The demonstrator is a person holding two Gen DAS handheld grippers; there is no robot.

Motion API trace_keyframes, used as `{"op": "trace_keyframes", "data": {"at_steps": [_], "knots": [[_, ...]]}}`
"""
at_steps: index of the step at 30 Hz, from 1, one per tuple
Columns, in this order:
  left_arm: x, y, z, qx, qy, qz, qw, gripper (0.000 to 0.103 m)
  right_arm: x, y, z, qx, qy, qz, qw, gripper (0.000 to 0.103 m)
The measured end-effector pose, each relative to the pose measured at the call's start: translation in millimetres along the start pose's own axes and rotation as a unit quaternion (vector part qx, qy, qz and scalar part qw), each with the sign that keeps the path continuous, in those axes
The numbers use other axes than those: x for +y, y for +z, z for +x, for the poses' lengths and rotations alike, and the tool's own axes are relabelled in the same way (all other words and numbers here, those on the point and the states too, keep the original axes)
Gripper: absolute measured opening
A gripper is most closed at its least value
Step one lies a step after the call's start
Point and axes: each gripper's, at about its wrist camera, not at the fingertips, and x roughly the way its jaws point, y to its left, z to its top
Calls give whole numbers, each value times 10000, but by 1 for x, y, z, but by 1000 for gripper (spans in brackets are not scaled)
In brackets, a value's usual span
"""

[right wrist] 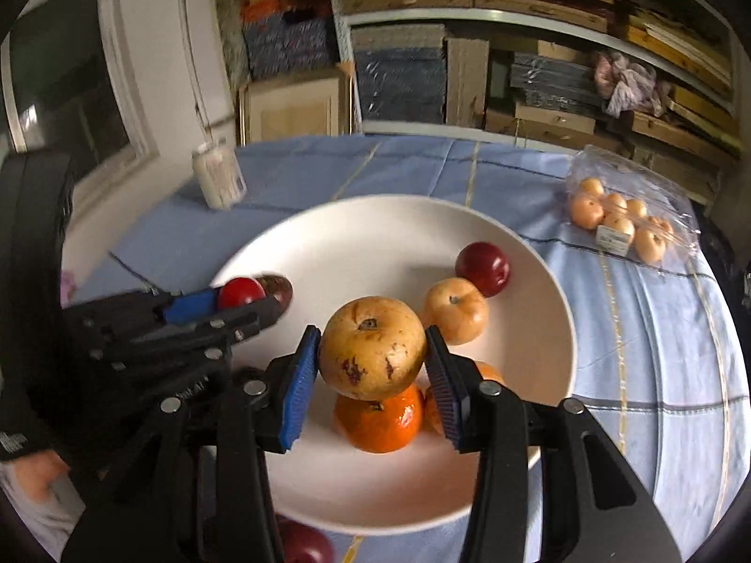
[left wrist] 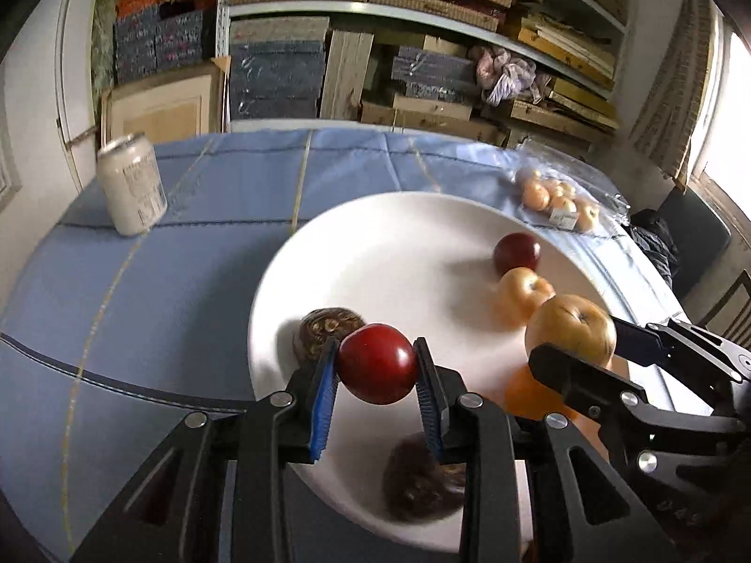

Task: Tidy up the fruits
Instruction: 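Carry the tomato and pear over the plate and open both tools, then move both tools back toward the fruit pile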

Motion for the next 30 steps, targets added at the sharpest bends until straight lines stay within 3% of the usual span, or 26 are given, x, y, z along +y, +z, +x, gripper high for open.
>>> {"op": "trace_keyframes", "data": {"at_steps": [2, 3, 5, 10, 11, 12, 15, 20, 24, 30], "knots": [[4, 1, 0, -62, -4, -105, 9999, 35, -1, -2, 0, -6, 36, -41, 10000, 52], [4, 1, 0, -63, 4, -124, 9999, 45, -2, -3, -3, -55, 20, -12, 10000, 59], [4, -1, -6, -147, 73, -127, 9998, 59, -9, -2, -16, -192, 27, 99, 9998, 60], [4, -7, -49, -555, 272, -30, 9981, 68, -21, 1, -89, -940, 312, 436, 9941, 63], [5, -12, -62, -656, 294, -38, 9974, 72, -25, -6, -110, -1186, 418, 593, 9903, 68], [6, -18, -72, -722, 324, -12, 9969, 73, -28, -14, -124, -1326, 492, 709, 9874, 79], [8, -45, -100, -884, 490, 102, 9948, 80, -41, -54, -156, -1635, 673, 1059, 9785, 84], [9, -102, -118, -667, 602, 262, 9956, 82, -70, -123, -160, -1253, 591, 1942, 9711, 85], [9, -129, -129, -650, 607, 330, 9955, 82, -89, -144, -162, -1174, 716, 2528, 9577, 87], [6, -146, -141, -689, 341, 436, 9961, 88, -98, -152, -159, -1140, 640, 2726, 9532, 89]]}}
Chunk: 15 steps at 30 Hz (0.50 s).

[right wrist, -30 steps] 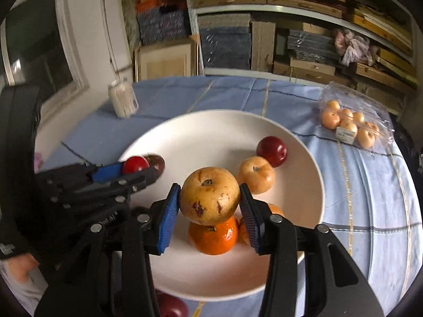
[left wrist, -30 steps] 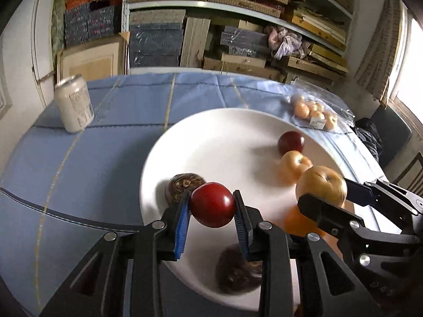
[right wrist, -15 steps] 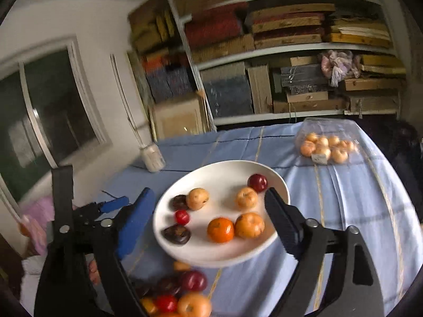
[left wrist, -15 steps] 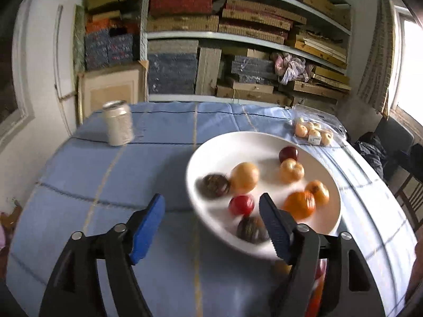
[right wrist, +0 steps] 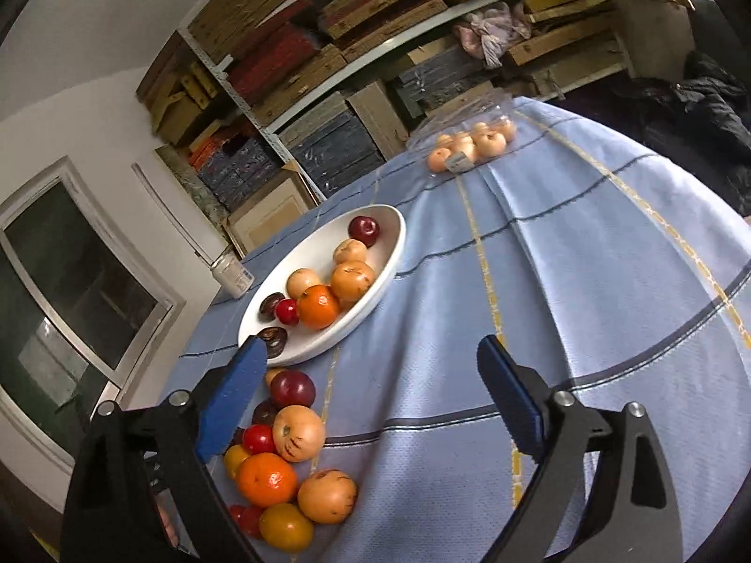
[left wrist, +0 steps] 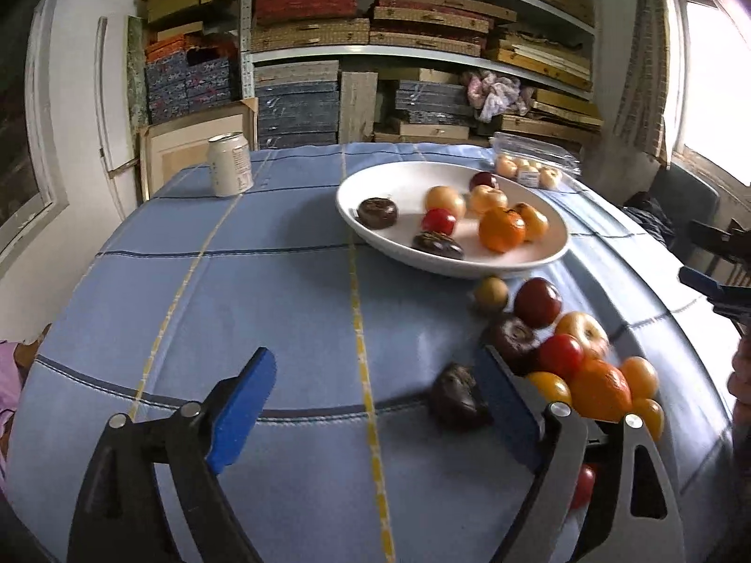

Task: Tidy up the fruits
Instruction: 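Move both tools back toward the fruit pile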

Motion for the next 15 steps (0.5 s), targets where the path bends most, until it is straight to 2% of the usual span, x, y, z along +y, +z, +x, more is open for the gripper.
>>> {"op": "trace_keyframes", "data": {"at_steps": [10, 14, 15], "knots": [[-27, -1, 19, 394, -483, 444, 9971, 88, 7, 0, 7, 114, -16, -107, 9999, 90], [-16, 0, 27, 534, -398, 166, 9976, 95, 9, 1, 7, 137, -16, -139, 9998, 90], [-10, 0, 33, 682, -301, 41, 9972, 96, 9, 1, 7, 134, -19, -132, 9998, 90]]}}
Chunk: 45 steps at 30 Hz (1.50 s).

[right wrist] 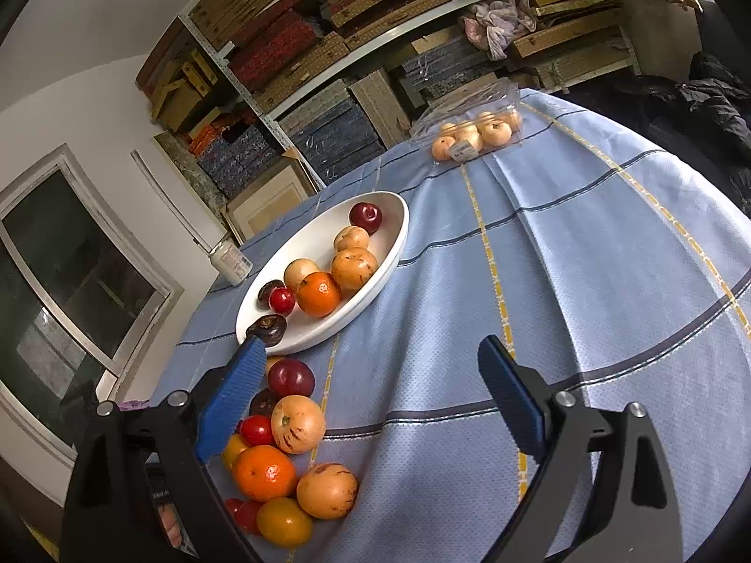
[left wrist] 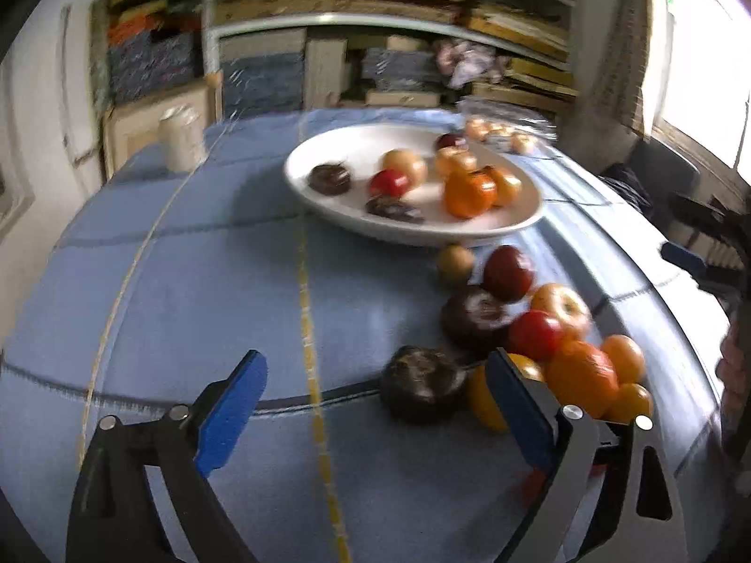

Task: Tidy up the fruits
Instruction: 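Move both tools back toward the fruit pile, then grasp a dark brown fruit with the left tool while the right tool grasps a brown round fruit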

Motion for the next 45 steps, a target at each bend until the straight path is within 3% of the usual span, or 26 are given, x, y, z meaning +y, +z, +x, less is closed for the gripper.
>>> {"op": "trace_keyframes", "data": {"at_steps": [3, 7, 10, 13, 16, 19, 21, 23, 25, 28, 29, 30, 35, 40, 45], "knots": [[15, 1, 5, 175, -39, -184, 9997, 100, 0, 0, 0, -2, 4, 12, 10000, 90], [18, -2, -3, -9, 694, 12, 9976, 100, 1, -1, 1, 40, 20, -9, 10000, 90], [11, -2, -4, -53, 729, 226, 9971, 100, 14, -6, 4, 126, -63, -395, 9991, 90], [-12, -3, -5, -132, 648, 774, 9948, 100, 35, -16, 6, 215, -123, -1021, 9945, 90], [-29, -5, -2, -136, 728, 1200, 9900, 99, 50, -32, 9, 606, -106, -1535, 9862, 90], [-22, -2, 10, 114, 568, 1068, 9926, 99, 60, -59, 6, 940, -374, -2131, 9718, 90], [-15, 0, 17, 308, 444, 906, 9944, 100, 63, -70, 8, 993, -663, -2433, 9626, 90], [-14, -1, 19, 317, 570, 892, 9939, 100, 66, -76, 10, 990, -864, -2616, 9562, 88], [-16, 2, 18, 200, 736, 955, 9925, 97, 65, -76, 9, 941, -859, -2599, 9572, 81], [-9, 3, 18, 217, 582, 828, 9946, 70, 62, -76, 9, 917, -833, -2544, 9591, 81], [-6, 3, 19, 269, 438, 751, 9959, 54, 61, -76, 9, 909, -814, -2515, 9601, 81], [-4, 2, 17, 293, 361, 725, 9963, 44, 60, -75, 9, 905, -787, -2485, 9612, 81], [-13, -1, 15, 280, 212, 878, 9955, 42, 59, -71, 9, 893, -731, -2443, 9628, 80], [-21, -7, 10, 223, 36, 1019, 9945, 42, 61, -74, 9, 961, -690, -2486, 9613, 63], [0, -2, -9, -244, 237, 500, 9982, 42, 65, -78, 11, 1005, -657, -2612, 9578, 61]]}}
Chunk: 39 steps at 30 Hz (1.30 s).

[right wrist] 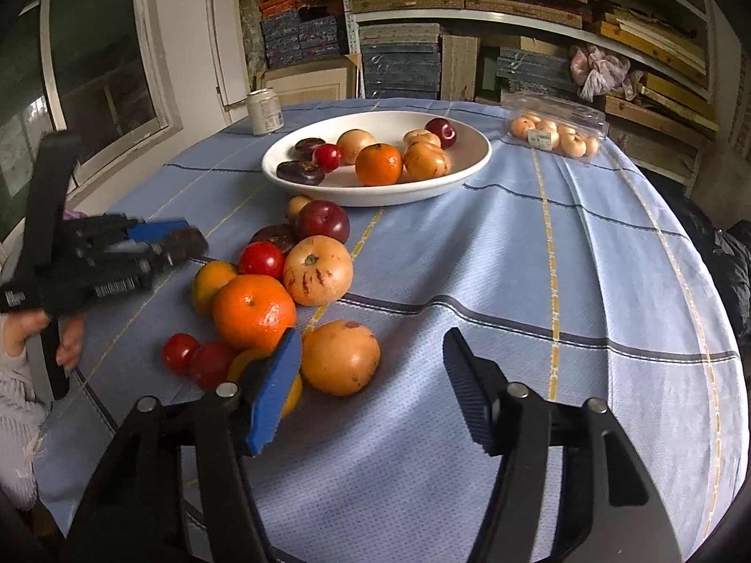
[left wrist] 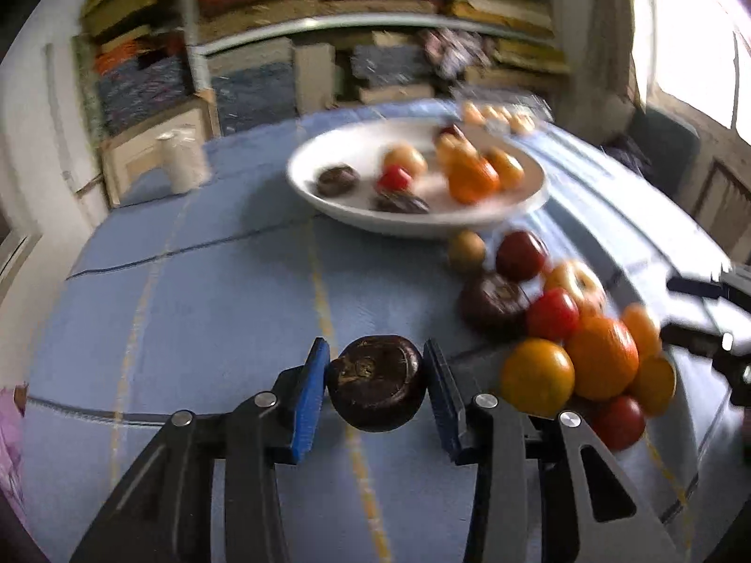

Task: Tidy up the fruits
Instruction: 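Grasp a dark brown fruit with the left tool while the right tool grasps a brown round fruit, then carry both fruits over the white plate and open both tools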

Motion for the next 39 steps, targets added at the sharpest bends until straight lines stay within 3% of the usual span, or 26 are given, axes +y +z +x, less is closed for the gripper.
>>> {"op": "trace_keyframes", "data": {"at_steps": [4, 11, 15, 19, 26, 29, 34, 39], "knots": [[16, 4, -8, -162, -65, -422, 9990, 42, 0, -1, 5, 128, 18, 2, 9999, 60], [3, 3, -9, -152, -133, -205, 9996, 42, -1, 1, 16, 306, 267, 126, 9991, 55], [3, 2, -7, -111, -144, -202, 9996, 42, -1, 3, 22, 377, 547, 253, 9975, 41], [4, 1, -2, -30, -166, -213, 9996, 42, -5, 3, 23, 376, 697, 386, 9961, 40], [6, 10, 1, -39, -176, -337, 9993, 42, -23, 11, 3, -130, 615, 787, 9949, 39], [7, 31, -4, -183, -188, -387, 9989, 42, -38, 42, -14, -420, 477, 935, 9936, 39], [0, 93, -7, -574, -73, -317, 9978, 42, -46, 112, -37, -1103, 212, 913, 9895, 39], [3, 139, 25, -651, 65, -578, 9962, 42, -45, 166, 6, -1127, 284, 1048, 9877, 39]]}}
